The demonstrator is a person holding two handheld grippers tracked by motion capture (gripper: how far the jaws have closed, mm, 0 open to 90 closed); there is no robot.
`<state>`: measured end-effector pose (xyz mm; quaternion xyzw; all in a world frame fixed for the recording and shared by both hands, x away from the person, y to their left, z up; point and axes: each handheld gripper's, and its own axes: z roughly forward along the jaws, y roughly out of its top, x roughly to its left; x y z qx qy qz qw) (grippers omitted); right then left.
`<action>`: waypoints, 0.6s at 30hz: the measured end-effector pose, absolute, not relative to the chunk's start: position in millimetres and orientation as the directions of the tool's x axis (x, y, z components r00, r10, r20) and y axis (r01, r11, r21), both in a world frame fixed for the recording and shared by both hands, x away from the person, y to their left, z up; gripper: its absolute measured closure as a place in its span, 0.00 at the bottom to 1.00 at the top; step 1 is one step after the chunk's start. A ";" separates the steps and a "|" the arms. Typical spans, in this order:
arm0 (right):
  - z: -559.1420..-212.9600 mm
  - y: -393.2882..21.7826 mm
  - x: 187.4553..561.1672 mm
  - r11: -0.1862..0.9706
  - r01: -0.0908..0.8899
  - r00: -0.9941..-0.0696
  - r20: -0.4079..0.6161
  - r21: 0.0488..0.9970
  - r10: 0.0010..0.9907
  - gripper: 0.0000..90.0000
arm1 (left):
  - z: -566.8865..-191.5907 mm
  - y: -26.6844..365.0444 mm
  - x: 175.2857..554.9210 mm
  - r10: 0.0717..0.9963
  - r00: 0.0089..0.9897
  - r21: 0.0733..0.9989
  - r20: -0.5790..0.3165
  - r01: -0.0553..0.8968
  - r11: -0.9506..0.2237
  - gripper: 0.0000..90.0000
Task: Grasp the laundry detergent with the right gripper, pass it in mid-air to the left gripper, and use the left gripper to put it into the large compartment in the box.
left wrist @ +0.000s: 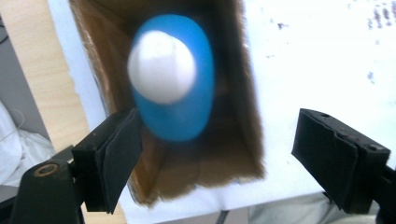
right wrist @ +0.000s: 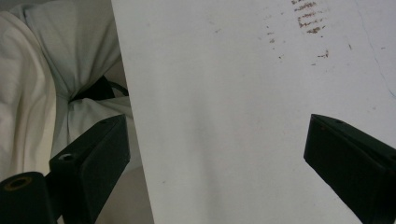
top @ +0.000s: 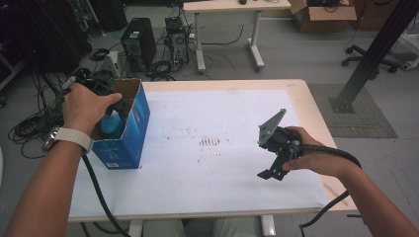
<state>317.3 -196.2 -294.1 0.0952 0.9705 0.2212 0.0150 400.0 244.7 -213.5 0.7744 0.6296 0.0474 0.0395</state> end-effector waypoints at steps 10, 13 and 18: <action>-288.9 -196.3 310.6 0.882 0.168 -0.982 0.000 0.441 0.187 0.08 | -188.3 230.1 383.9 0.970 0.242 0.156 0.030 0.957 -0.244 0.17; -288.2 -196.4 308.4 0.881 0.165 -0.983 -0.001 0.443 0.184 0.08 | -182.7 223.7 378.7 0.965 0.262 0.158 0.030 0.952 -0.263 0.17; -287.5 -196.9 305.7 0.881 0.164 -0.983 -0.002 0.445 0.184 0.08 | -177.1 213.6 371.2 0.957 0.290 0.154 0.022 0.945 -0.290 0.16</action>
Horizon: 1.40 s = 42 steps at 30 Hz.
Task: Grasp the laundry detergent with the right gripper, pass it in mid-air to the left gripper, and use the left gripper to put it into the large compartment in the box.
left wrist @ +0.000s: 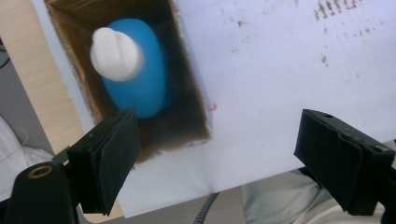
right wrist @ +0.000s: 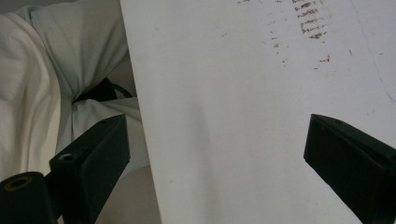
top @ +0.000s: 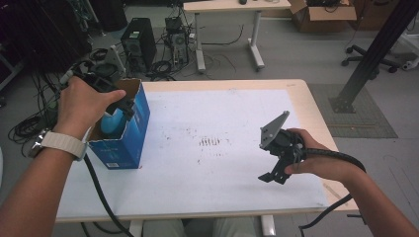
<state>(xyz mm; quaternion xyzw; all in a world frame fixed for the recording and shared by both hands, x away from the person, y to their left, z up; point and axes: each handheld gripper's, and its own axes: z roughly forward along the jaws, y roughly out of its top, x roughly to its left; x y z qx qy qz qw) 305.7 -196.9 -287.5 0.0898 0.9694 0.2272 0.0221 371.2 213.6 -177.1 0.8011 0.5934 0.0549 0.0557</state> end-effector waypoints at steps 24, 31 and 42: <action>-283.1 -200.0 299.0 0.878 0.162 -0.982 -0.014 0.450 0.189 0.08 | -161.6 173.4 349.5 0.916 0.400 0.177 -0.002 0.902 -0.393 0.05; -282.5 -199.2 299.1 0.880 0.159 -0.983 -0.017 0.447 0.186 0.08 | -161.4 165.1 344.9 0.908 0.419 0.184 -0.023 0.894 -0.408 0.05; -281.8 -197.6 299.0 0.880 0.157 -0.983 -0.015 0.448 0.184 0.08 | -162.6 143.4 337.3 0.885 0.464 0.185 -0.038 0.874 -0.450 0.05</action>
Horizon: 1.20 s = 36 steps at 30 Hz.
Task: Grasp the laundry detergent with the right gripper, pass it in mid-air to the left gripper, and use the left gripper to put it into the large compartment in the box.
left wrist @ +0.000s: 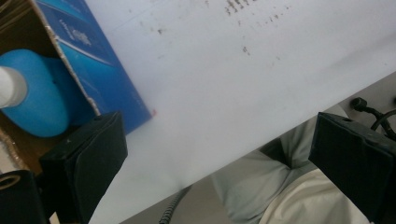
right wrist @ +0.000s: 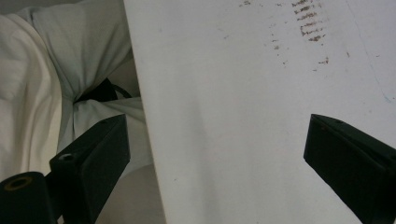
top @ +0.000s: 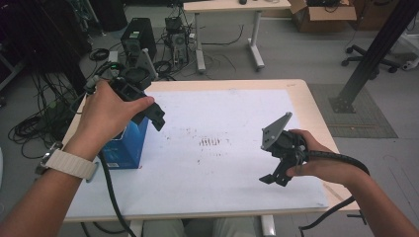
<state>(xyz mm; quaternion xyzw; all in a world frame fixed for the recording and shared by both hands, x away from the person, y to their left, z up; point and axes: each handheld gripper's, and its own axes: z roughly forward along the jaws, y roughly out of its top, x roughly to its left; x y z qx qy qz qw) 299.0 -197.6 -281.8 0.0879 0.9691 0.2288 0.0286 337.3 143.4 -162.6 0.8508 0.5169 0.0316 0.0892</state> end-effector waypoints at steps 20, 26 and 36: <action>-280.1 -199.5 301.3 0.880 0.170 -0.982 -0.004 0.443 0.191 0.08 | -173.1 121.3 336.9 0.857 0.512 0.170 -0.051 0.851 -0.498 0.05; -279.5 -199.3 301.5 0.879 0.172 -0.981 -0.003 0.444 0.193 0.08 | -174.7 116.3 338.0 0.851 0.522 0.174 -0.055 0.844 -0.507 0.05; -277.5 -196.4 304.3 0.881 0.169 -0.982 -0.005 0.443 0.190 0.08 | -177.6 113.4 339.9 0.846 0.530 0.177 -0.060 0.840 -0.513 0.05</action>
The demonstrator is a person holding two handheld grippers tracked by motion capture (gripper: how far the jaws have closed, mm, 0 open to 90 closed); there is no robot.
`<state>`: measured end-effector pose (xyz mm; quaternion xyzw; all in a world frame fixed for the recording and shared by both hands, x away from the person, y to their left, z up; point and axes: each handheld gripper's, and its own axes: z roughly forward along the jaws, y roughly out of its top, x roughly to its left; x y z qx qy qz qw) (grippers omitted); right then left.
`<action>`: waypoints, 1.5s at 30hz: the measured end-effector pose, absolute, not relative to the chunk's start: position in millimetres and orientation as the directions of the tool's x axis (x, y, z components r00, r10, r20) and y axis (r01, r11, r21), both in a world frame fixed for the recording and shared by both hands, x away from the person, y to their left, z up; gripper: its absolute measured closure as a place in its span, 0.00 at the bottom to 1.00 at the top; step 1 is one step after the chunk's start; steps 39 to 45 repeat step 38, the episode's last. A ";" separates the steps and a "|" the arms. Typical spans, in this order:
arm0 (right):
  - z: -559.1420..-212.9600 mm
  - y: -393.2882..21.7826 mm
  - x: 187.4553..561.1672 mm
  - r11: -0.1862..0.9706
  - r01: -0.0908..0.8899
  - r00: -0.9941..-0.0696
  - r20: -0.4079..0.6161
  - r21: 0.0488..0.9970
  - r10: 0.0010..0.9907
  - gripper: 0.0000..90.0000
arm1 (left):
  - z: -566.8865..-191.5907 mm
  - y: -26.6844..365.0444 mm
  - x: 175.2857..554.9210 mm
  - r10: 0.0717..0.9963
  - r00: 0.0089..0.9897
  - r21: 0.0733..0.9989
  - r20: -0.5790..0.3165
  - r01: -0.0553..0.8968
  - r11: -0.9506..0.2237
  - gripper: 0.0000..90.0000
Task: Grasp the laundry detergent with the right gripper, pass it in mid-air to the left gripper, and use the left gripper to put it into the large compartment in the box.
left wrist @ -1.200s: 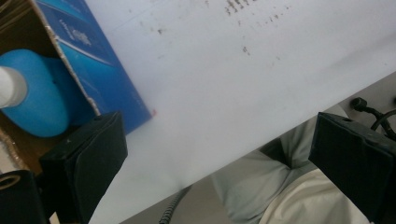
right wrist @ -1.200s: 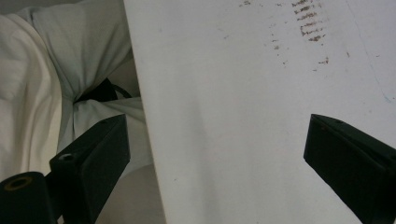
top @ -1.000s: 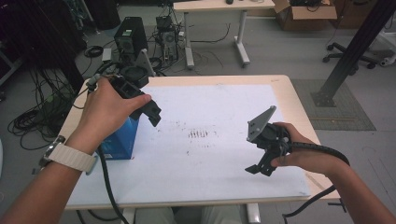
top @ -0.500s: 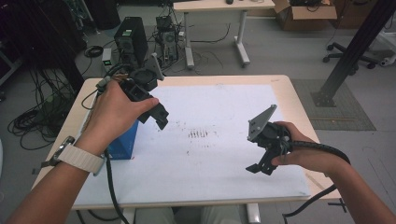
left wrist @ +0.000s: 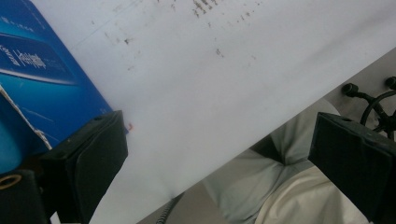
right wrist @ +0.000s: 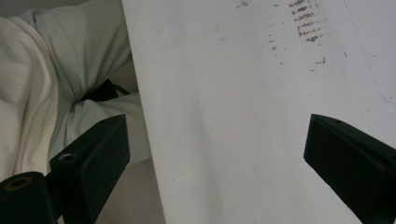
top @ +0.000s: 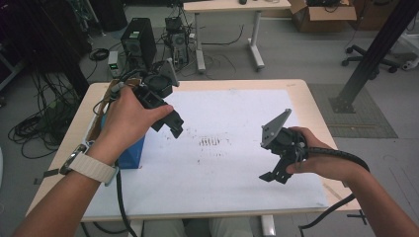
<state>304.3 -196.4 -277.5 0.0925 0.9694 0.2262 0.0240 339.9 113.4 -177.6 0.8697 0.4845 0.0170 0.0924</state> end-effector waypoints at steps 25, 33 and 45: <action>-275.7 -191.1 306.5 0.886 0.164 -0.983 -0.004 0.434 0.183 0.08 | -178.5 113.5 341.8 0.840 0.537 0.195 -0.083 0.835 -0.514 0.06; -277.3 -192.3 306.5 0.884 0.168 -0.982 -0.002 0.435 0.188 0.08 | -178.8 113.9 342.5 0.840 0.536 0.195 -0.085 0.836 -0.514 0.06; -276.8 -192.7 306.6 0.883 0.169 -0.982 -0.003 0.437 0.190 0.08 | -178.4 114.1 342.5 0.838 0.538 0.197 -0.088 0.834 -0.515 0.06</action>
